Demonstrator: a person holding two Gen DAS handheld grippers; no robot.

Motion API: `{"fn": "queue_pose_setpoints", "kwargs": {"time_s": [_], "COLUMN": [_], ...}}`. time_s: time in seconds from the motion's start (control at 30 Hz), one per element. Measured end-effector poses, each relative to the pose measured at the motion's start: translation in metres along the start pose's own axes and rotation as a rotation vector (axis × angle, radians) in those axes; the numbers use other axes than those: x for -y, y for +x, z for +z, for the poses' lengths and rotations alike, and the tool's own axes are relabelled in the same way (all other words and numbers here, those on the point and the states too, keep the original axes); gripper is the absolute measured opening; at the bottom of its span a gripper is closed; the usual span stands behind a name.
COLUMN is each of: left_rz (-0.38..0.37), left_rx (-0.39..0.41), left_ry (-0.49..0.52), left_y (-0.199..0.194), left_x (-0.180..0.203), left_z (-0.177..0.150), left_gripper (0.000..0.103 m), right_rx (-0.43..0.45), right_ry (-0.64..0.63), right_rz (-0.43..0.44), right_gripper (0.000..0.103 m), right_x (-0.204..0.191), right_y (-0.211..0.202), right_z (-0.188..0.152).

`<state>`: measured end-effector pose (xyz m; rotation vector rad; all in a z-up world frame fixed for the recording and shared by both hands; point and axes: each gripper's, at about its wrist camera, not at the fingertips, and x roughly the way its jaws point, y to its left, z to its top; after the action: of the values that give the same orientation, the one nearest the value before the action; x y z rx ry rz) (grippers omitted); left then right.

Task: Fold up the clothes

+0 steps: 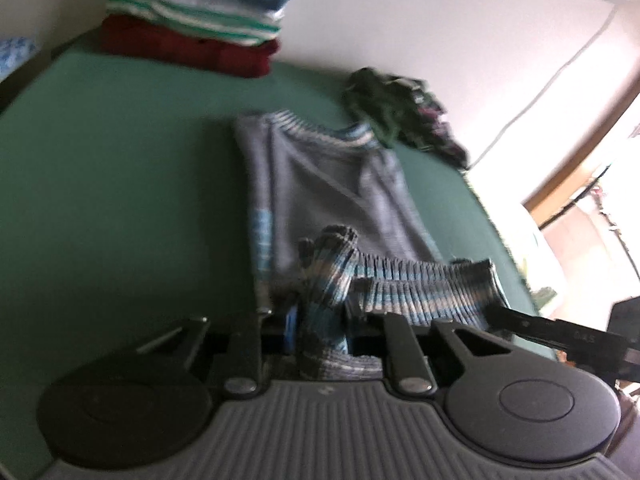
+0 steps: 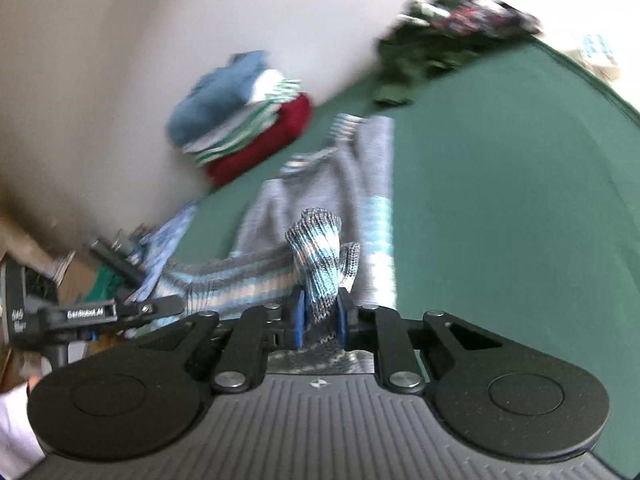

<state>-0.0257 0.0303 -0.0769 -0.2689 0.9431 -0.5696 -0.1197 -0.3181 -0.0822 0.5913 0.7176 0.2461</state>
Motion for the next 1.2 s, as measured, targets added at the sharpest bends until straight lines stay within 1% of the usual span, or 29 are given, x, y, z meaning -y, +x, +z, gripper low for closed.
{"fn": "queue_pose_setpoints", "kwargs": {"time_s": [0.03,0.07,0.1,0.13,0.17,0.2,0.27,0.3,0.33,0.37,0.43,0.5,0.53,0.6,0.63,0.67,0.73,0.77,0.87,1.2], "left_rz": [0.004,0.002,0.009,0.023,0.037,0.051,0.078,0.1,0.125,0.136,0.139,0.127,0.101,0.081,0.094,0.119,0.155,0.155,0.154,0.084], "left_rx": [-0.01,-0.017,-0.018,-0.014,-0.01,-0.006,0.002,0.015,0.034,0.056,0.1,0.139,0.142,0.107,0.088,0.073,0.055,0.064,0.089,0.129], "left_ry": [-0.014,-0.028,-0.027,-0.015,-0.003,0.009,0.033,0.045,0.062,0.09,0.156,0.216,0.238,0.297,0.324,0.349,0.387,0.393,0.41,0.347], "left_y": [0.007,0.012,0.011,0.007,0.003,-0.001,-0.009,-0.014,-0.02,-0.024,-0.029,-0.033,-0.03,-0.013,-0.004,0.006,0.02,0.02,0.021,0.017], "left_x": [-0.003,-0.006,-0.007,-0.006,-0.005,-0.005,-0.003,-0.002,0.001,0.008,0.023,0.039,0.047,0.063,0.067,0.069,0.071,0.07,0.068,0.051], "left_z": [-0.001,-0.003,-0.003,-0.002,0.0,0.001,0.004,0.005,0.007,0.007,0.007,0.005,0.001,-0.006,-0.01,-0.014,-0.02,-0.021,-0.023,-0.029], "left_gripper": [0.027,0.032,0.033,0.034,0.037,0.038,0.039,0.039,0.037,0.028,0.028,0.028,0.029,0.031,0.031,0.032,0.04,0.044,0.046,0.046], "right_rx": [-0.004,-0.004,-0.003,-0.005,-0.002,0.001,0.041,0.057,0.073,0.079,0.085,0.051,0.032,-0.005,-0.019,-0.018,-0.015,-0.014,-0.001,0.041], "right_ry": [-0.002,-0.01,-0.018,-0.04,-0.071,-0.103,-0.161,-0.189,-0.219,-0.25,-0.318,-0.369,-0.378,-0.393,-0.385,-0.367,-0.32,-0.298,-0.234,-0.247], "right_rz": [-0.028,-0.036,-0.042,-0.05,-0.067,-0.085,-0.125,-0.121,-0.115,-0.093,-0.047,-0.022,-0.04,-0.082,-0.109,-0.114,-0.078,-0.066,-0.039,-0.066], "right_gripper": [0.016,0.017,0.019,0.024,0.027,0.03,0.033,0.033,0.032,0.032,0.032,0.032,0.032,0.032,0.031,0.031,0.031,0.031,0.03,0.03], "right_x": [0.002,0.0,-0.001,-0.005,-0.01,-0.014,-0.021,-0.026,-0.032,-0.038,-0.052,-0.064,-0.065,-0.066,-0.062,-0.057,-0.046,-0.042,-0.032,-0.039], "right_y": [0.007,0.012,0.017,0.017,0.016,0.015,0.005,0.001,-0.004,-0.005,-0.004,0.008,0.016,0.033,0.042,0.047,0.052,0.053,0.054,0.053], "right_z": [-0.002,-0.003,-0.003,-0.001,0.0,0.001,0.002,0.003,0.004,0.004,0.002,0.001,0.0,0.001,0.002,0.003,0.007,0.009,0.009,0.001]}}
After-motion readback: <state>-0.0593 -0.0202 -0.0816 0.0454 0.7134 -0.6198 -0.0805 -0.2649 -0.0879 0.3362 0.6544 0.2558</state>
